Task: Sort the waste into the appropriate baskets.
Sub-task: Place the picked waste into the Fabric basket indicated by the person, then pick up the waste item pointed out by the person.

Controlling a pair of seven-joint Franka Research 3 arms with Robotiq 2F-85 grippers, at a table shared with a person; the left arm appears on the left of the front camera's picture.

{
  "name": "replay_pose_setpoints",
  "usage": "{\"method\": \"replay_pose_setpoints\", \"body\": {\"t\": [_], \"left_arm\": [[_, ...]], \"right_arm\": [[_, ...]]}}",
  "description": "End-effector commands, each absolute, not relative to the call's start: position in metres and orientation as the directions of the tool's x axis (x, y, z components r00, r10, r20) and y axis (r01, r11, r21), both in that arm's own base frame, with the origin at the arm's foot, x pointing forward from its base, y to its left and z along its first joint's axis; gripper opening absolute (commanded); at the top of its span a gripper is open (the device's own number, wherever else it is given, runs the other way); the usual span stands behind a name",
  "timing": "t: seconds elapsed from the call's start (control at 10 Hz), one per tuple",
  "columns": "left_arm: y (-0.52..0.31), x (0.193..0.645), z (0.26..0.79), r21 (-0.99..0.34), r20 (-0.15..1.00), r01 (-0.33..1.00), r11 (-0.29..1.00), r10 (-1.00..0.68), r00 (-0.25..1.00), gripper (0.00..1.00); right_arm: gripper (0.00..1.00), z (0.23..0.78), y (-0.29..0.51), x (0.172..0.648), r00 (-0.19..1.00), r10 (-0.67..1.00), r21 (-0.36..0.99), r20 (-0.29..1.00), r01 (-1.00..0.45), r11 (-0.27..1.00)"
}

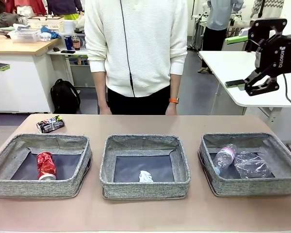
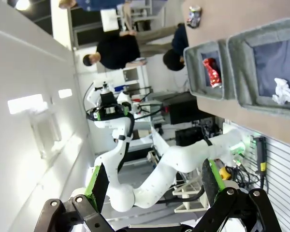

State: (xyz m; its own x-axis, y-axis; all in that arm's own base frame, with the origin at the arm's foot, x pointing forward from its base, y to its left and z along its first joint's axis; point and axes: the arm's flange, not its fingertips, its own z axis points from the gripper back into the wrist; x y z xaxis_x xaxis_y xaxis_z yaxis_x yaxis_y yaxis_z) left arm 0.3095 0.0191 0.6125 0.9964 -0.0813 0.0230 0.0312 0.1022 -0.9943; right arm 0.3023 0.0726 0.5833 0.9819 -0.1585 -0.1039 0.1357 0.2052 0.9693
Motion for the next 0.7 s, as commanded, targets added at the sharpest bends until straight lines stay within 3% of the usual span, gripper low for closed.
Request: {"method": "replay_pose_setpoints", "body": {"t": [0.0, 0.6], "left_arm": [[0.0180, 0.3071, 0.6127, -0.996, 0.041, 0.047, 0.079, -0.087, 0.995, 1.00], [0.0180, 0.3071, 0.6127, -0.996, 0.041, 0.047, 0.079, -0.087, 0.995, 1.00]], "right_arm": [[1.00, 0.5842, 0.0706, 0.3040, 0.986, -0.145, 0.969, -0.084, 0.115, 0.219], [1.00, 0.5842, 0.0706, 0.3040, 0.986, -0.145, 0.969, -0.084, 0.115, 0.219]]}}
